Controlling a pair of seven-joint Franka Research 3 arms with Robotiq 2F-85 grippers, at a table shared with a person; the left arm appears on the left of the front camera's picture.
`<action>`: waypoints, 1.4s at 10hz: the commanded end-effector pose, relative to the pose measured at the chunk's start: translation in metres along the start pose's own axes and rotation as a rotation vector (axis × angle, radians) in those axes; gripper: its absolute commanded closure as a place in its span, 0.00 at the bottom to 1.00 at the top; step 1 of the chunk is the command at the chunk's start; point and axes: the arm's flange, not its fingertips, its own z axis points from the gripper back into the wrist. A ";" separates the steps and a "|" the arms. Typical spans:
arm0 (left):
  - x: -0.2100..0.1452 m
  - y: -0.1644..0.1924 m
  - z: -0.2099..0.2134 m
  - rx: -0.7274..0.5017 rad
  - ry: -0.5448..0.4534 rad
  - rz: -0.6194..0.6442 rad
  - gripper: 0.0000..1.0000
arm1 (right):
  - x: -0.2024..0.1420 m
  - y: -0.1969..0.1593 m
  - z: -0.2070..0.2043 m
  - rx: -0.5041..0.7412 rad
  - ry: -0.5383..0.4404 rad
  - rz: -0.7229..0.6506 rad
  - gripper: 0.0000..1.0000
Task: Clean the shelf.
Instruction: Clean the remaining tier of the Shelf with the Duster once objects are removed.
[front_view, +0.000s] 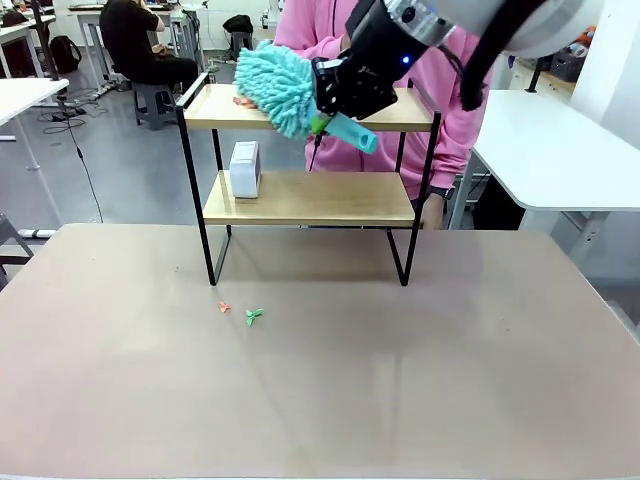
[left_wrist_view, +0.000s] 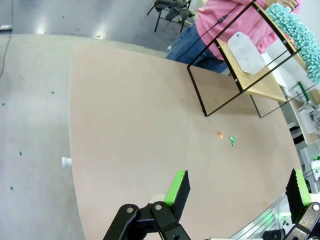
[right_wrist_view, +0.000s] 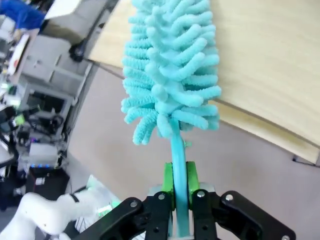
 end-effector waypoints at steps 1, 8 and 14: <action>0.002 -0.001 -0.001 -0.015 -0.020 -0.018 0.00 | 0.006 -0.017 0.003 0.089 0.127 0.091 0.87; 0.002 -0.001 -0.001 -0.015 -0.020 -0.018 0.00 | -0.037 -0.069 0.072 0.417 0.469 0.385 0.87; 0.002 -0.001 -0.001 -0.015 -0.020 -0.018 0.00 | -0.070 -0.105 0.097 0.613 0.385 0.273 0.87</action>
